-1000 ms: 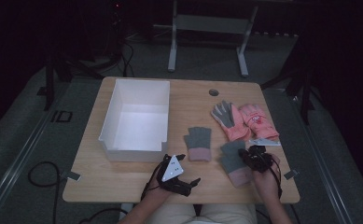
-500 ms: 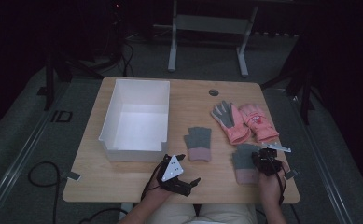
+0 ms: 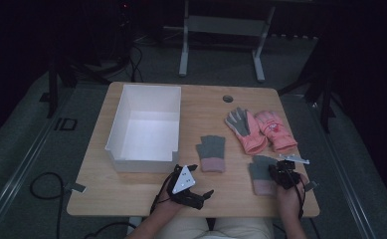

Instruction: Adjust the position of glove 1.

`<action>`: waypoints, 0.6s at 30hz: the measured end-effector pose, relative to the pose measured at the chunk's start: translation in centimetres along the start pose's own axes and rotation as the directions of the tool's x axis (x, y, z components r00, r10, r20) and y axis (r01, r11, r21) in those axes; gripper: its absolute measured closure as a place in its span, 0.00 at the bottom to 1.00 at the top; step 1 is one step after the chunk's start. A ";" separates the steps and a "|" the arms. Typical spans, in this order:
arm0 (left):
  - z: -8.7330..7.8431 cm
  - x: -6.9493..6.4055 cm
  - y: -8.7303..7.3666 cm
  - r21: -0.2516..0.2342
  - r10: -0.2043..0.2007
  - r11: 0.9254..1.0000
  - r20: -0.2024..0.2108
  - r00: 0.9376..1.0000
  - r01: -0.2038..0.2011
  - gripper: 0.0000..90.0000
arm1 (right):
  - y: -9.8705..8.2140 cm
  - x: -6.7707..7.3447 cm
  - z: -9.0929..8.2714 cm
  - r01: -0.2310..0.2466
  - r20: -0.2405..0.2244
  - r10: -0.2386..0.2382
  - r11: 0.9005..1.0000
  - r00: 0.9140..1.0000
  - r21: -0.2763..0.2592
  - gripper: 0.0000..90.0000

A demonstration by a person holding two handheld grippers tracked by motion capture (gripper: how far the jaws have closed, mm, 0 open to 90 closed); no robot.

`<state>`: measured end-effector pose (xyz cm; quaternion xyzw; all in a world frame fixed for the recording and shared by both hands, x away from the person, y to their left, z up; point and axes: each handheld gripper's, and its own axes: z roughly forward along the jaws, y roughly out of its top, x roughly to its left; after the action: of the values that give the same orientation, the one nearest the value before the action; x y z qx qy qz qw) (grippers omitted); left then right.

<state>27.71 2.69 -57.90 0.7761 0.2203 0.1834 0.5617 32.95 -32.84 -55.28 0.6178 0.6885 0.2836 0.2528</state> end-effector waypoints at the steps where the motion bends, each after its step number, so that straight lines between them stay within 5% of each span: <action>1: 0.0 0.0 0.0 0.002 -0.001 1.000 0.000 1.000 0.001 0.01 | 0.1 -0.1 0.0 0.004 -0.004 -0.004 1.000 1.000 0.004 0.92; 5: 0.0 0.0 0.0 -0.001 0.000 1.000 0.000 1.000 0.000 0.01 | 0.5 -0.5 -0.6 0.052 -0.028 -0.053 0.998 0.998 -0.022 0.87; 6: 0.0 0.0 0.0 0.001 -0.003 1.000 0.001 1.000 0.003 0.01 | 0.7 -0.6 -0.9 0.075 -0.065 -0.078 0.996 0.995 -0.041 0.85; 10: 0.0 0.0 0.0 -0.001 0.000 1.000 0.000 1.000 0.000 0.01 | 1.1 -1.0 -2.3 0.187 -0.147 -0.199 0.978 0.969 -0.095 0.80; 18: 0.0 0.0 0.0 0.003 0.000 1.000 0.000 1.000 0.000 0.01 | 0.5 -0.7 -3.0 0.222 -0.166 -0.229 0.973 0.959 -0.065 0.73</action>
<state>27.72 2.64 -57.89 0.7770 0.2208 0.1831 0.5603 31.26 -33.70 -52.85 0.5025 0.7669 0.3211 0.2372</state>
